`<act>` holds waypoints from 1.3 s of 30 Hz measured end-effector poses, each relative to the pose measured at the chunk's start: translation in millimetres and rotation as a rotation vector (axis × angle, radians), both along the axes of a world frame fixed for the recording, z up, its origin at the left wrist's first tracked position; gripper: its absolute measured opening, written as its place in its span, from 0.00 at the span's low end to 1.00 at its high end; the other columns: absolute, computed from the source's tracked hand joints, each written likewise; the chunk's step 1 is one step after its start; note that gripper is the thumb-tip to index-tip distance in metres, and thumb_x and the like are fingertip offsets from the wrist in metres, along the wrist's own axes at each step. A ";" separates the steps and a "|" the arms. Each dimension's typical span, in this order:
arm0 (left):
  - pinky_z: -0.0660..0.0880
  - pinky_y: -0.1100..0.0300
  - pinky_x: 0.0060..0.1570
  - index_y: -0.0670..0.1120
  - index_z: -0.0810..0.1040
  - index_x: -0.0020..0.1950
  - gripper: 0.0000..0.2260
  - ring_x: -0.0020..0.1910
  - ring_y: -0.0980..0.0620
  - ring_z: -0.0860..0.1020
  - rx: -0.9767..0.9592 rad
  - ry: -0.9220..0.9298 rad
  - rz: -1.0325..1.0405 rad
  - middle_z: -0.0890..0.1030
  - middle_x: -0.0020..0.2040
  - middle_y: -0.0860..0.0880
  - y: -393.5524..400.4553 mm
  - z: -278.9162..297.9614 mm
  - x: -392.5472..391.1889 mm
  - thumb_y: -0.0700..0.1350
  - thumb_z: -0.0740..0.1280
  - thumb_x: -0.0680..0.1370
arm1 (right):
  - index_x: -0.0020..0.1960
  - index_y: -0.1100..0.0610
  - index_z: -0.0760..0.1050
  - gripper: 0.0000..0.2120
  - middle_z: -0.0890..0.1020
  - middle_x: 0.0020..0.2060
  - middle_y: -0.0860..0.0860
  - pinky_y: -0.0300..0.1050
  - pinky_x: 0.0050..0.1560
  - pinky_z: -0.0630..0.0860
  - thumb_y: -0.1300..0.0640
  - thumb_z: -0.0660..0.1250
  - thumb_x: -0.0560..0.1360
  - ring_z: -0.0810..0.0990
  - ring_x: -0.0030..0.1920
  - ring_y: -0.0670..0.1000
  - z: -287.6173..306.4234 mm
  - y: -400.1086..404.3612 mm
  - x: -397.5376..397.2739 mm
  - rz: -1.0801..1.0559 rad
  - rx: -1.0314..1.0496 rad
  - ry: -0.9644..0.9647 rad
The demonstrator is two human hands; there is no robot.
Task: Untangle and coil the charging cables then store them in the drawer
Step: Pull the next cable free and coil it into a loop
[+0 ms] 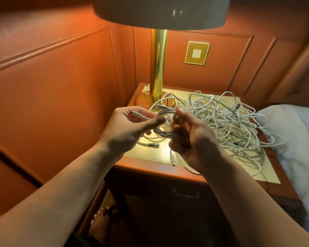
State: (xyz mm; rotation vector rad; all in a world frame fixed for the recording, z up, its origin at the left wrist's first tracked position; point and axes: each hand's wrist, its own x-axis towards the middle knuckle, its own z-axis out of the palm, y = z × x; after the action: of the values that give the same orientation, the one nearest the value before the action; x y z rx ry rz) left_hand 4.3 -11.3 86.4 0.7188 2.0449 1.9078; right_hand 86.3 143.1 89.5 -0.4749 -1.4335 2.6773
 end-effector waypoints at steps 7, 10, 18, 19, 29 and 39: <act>0.76 0.56 0.40 0.44 0.85 0.44 0.12 0.38 0.54 0.81 0.055 -0.185 -0.014 0.85 0.40 0.46 13.2 1.5 -4.4 0.52 0.75 0.68 | 0.35 0.51 0.69 0.20 0.63 0.28 0.45 0.38 0.22 0.54 0.48 0.61 0.84 0.56 0.22 0.44 4.8 11.9 -1.7 0.039 -0.094 0.032; 0.75 0.51 0.46 0.44 0.83 0.49 0.15 0.41 0.52 0.84 0.030 -0.242 -0.004 0.86 0.42 0.46 18.8 0.2 -1.7 0.52 0.75 0.68 | 0.35 0.52 0.70 0.19 0.63 0.29 0.47 0.38 0.22 0.54 0.49 0.61 0.85 0.56 0.22 0.44 3.0 13.8 1.1 0.000 -0.056 0.004; 0.69 0.66 0.29 0.44 0.81 0.36 0.18 0.30 0.57 0.74 -0.402 0.364 -0.165 0.78 0.30 0.53 4.7 13.0 0.1 0.58 0.73 0.73 | 0.33 0.51 0.66 0.21 0.62 0.29 0.49 0.47 0.31 0.51 0.49 0.65 0.83 0.56 0.28 0.48 -4.9 21.4 7.3 -0.013 0.325 -0.080; 0.68 0.67 0.29 0.43 0.81 0.35 0.18 0.29 0.59 0.73 -0.425 0.347 -0.215 0.77 0.28 0.54 2.9 15.6 0.8 0.57 0.73 0.74 | 0.32 0.51 0.66 0.22 0.62 0.29 0.49 0.47 0.31 0.50 0.49 0.65 0.83 0.55 0.27 0.48 -5.1 21.0 7.4 -0.008 0.328 -0.093; 0.64 0.60 0.27 0.39 0.79 0.33 0.18 0.29 0.43 0.70 -0.334 0.392 -0.328 0.75 0.29 0.42 -8.7 25.5 10.5 0.49 0.73 0.78 | 0.25 0.51 0.73 0.27 0.61 0.27 0.46 0.43 0.28 0.49 0.49 0.66 0.83 0.54 0.24 0.46 -6.9 18.7 0.1 0.020 0.148 -0.184; 0.69 0.59 0.30 0.41 0.80 0.36 0.16 0.30 0.49 0.72 -0.278 0.259 -0.285 0.75 0.30 0.43 -28.7 15.1 -9.9 0.53 0.73 0.75 | 0.35 0.51 0.68 0.20 0.61 0.27 0.46 0.45 0.31 0.49 0.47 0.62 0.85 0.51 0.29 0.47 -13.6 -4.2 -11.1 -0.083 0.030 -0.124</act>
State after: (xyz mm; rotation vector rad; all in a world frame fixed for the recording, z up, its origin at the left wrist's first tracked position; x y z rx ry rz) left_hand -5.6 -40.0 101.5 1.1595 2.1556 1.4029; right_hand 75.2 139.0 75.9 -0.6934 -1.4474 2.5990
